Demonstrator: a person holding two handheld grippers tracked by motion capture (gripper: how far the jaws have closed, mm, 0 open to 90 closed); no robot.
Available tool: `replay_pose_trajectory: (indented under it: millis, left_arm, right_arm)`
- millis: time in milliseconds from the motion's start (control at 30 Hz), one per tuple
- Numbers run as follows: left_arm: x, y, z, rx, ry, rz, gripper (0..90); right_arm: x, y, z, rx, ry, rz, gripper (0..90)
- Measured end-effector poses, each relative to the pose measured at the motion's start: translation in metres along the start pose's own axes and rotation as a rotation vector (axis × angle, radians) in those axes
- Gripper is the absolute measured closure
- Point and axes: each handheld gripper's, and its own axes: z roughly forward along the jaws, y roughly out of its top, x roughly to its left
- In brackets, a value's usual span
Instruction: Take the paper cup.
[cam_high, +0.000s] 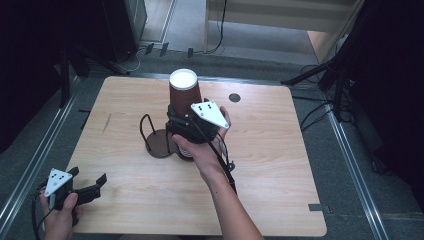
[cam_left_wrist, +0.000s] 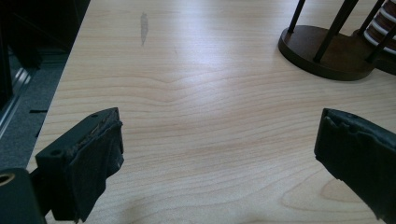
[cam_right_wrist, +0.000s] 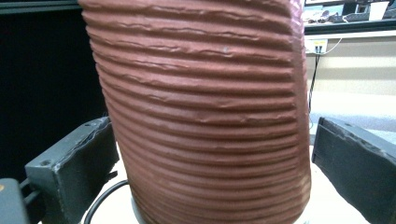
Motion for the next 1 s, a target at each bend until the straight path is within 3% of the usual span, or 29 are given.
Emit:
replay_pose_trajectory:
  millis: [1000]
  left_arm:
    - [-0.001, 0.000, 0.001, 0.003, 0.003, 0.001, 1.7]
  right_arm:
    - [0.008, -0.004, 0.015, -0.012, -0.057, -0.045, 5.3]
